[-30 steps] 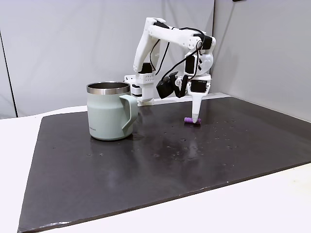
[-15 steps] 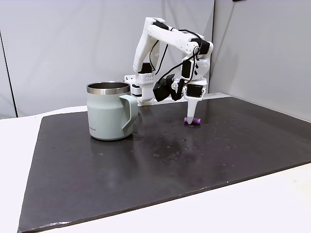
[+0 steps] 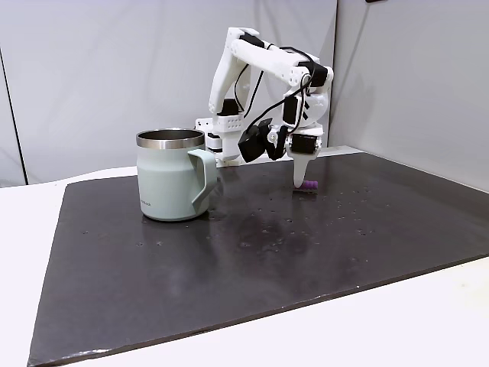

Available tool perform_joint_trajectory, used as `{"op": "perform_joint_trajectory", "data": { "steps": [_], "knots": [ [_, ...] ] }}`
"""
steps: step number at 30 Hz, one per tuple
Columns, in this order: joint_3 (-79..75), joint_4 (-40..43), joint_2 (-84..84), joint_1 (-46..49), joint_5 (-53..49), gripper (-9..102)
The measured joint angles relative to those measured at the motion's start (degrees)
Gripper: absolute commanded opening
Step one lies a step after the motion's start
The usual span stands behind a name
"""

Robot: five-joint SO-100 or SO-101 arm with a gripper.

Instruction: Grasp a pengrip and put it in the cup.

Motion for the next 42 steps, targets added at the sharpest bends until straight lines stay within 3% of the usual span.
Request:
{"op": "perform_joint_trajectory", "data": {
  "steps": [11, 23, 31, 42],
  "knots": [
    [-3.1, 10.1, 13.6, 2.8, -5.5, 0],
    [-7.7, 22.0, 30.8, 17.8, -25.6, 0],
    [-15.4, 22.5, 32.8, 30.8, -41.4, 0],
    [-27.2, 19.4, 22.4, 44.4, -57.4, 0]
  ]
}}
